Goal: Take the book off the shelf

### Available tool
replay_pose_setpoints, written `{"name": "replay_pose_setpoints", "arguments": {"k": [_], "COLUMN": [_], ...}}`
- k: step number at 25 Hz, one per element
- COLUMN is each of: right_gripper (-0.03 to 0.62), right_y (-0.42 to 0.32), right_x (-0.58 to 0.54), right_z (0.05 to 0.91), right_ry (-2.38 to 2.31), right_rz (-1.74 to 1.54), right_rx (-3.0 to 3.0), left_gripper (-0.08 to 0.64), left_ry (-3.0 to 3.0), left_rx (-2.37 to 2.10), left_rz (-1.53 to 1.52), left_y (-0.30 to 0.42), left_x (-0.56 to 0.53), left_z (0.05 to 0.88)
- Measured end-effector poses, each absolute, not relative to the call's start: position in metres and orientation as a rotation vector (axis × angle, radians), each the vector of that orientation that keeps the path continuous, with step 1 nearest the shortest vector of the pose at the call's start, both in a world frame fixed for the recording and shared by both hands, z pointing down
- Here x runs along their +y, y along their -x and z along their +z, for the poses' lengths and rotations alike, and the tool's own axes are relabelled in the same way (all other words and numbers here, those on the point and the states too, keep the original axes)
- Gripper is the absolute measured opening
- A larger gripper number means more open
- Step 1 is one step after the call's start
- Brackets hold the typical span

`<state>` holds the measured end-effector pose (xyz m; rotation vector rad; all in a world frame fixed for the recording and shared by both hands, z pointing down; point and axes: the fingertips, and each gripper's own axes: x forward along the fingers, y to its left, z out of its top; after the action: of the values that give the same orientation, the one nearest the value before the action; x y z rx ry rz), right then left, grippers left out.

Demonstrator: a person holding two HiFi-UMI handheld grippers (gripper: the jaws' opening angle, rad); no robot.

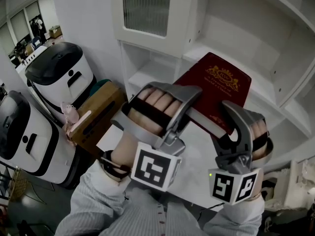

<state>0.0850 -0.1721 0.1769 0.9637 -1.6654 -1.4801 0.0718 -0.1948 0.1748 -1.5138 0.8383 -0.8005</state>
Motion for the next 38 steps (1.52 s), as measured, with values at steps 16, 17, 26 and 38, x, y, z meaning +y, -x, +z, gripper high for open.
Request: {"name": "replay_pose_setpoints", "arguments": {"k": [16, 17, 26, 38], "right_gripper": [0.238, 0.238, 0.238, 0.233], "right_y": [-0.026, -0.026, -0.024, -0.019], "right_x": [-0.124, -0.121, -0.101, -0.080], "right_z": [0.269, 0.278, 0.350, 0.423], "right_ry": [-0.850, -0.839, -0.755, -0.603], "right_rz": [-1.238, -1.212, -0.972, -0.640], "right_rx": [-1.870, -1.884, -1.989, -2.121], "left_gripper": [0.241, 0.241, 0.239, 0.238], "left_ry": [1.670, 1.692, 1.866, 2.081], "left_rx": [0.723, 0.710, 0.591, 0.371], "left_rz": [-0.968, -0.981, -1.084, -1.224], "left_y": [-0.013, -0.013, -0.013, -0.008], "left_x": [-0.145, -0.142, -0.121, -0.097], "left_z": [0.270, 0.280, 0.355, 0.439]}}
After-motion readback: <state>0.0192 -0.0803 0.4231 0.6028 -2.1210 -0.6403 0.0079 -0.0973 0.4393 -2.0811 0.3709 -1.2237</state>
